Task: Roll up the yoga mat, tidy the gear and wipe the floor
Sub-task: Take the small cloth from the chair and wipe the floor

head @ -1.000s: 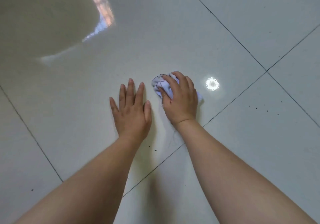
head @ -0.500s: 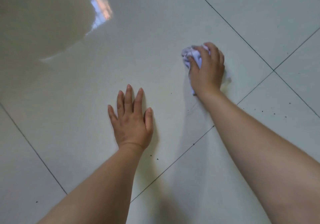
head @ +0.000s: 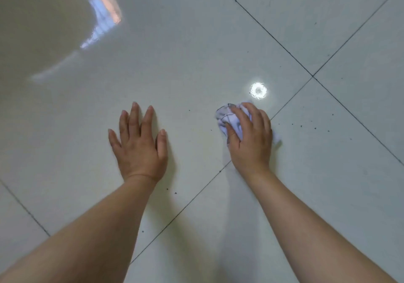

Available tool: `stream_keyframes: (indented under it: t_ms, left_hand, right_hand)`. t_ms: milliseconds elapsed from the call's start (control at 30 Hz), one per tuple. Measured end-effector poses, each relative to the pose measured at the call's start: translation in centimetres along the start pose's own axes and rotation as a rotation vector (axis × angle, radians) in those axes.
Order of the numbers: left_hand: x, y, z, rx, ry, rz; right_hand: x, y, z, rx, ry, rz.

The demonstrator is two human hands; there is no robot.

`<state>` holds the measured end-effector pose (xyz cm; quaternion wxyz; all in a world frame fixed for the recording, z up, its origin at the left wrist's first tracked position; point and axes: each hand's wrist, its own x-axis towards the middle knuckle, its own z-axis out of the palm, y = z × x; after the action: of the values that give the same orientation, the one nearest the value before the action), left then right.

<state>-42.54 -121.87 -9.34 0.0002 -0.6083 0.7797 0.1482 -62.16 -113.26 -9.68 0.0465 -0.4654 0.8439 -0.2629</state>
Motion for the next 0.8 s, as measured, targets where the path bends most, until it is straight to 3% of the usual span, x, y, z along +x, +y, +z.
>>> stream_keyframes:
  t_ms: [100, 300, 467, 567, 800]
  left_hand:
    - [-0.1, 0.0, 0.0, -0.009, 0.024, 0.014]
    - [-0.3, 0.1, 0.4, 0.001, 0.065, 0.016]
    - [-1.1, 1.7, -0.5, 0.125, 0.02, 0.134]
    - [-5.1, 5.5, 0.5, -0.015, -0.037, 0.198]
    - [-10.4, 8.2, 3.9, -0.01, -0.072, 0.147]
  right_hand:
    - [-2.5, 0.6, -0.8, 0.041, -0.076, -0.083]
    - [-6.8, 3.0, -2.6, -0.046, 0.106, 0.174]
    - [-6.8, 3.0, -2.8, -0.09, 0.077, 0.184]
    - [-6.9, 3.1, -2.6, -0.087, 0.078, 0.184]
    - [-6.8, 3.2, -2.4, -0.055, 0.094, 0.185]
